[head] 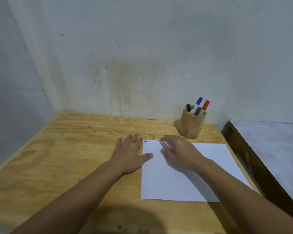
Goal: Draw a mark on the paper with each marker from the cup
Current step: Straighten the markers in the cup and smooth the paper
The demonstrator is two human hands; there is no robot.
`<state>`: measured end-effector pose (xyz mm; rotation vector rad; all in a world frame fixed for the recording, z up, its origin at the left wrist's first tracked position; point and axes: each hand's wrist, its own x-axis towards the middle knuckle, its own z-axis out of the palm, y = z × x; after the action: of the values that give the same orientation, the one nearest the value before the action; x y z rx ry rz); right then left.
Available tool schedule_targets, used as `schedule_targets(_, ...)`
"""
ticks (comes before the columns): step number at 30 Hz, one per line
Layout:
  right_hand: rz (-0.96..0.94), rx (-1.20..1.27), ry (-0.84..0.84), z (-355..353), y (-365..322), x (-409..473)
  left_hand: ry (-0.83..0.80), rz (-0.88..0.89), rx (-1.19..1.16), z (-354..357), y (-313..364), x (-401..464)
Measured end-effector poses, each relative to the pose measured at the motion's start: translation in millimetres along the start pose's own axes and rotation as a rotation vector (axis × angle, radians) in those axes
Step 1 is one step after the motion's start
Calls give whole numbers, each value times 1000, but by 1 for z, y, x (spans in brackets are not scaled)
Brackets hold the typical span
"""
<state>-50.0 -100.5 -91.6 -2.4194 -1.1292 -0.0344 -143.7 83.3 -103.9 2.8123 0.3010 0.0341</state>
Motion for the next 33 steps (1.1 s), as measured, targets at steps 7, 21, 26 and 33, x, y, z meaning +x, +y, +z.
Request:
schedule_targets(7,-57,-72,66,12,6,-15,60,41,74,11,-7,-3)
schedule_targets(21,114,-147,119,-9,16,-58,88,28,108,14,-7,-4)
schedule_targets(26,186,-156,81,-14,28,-89,143,-2,58,13,1,-22)
schedule_targets(33,183,-155,103,-15,30,-91,73,-70,32,10,15,-67)
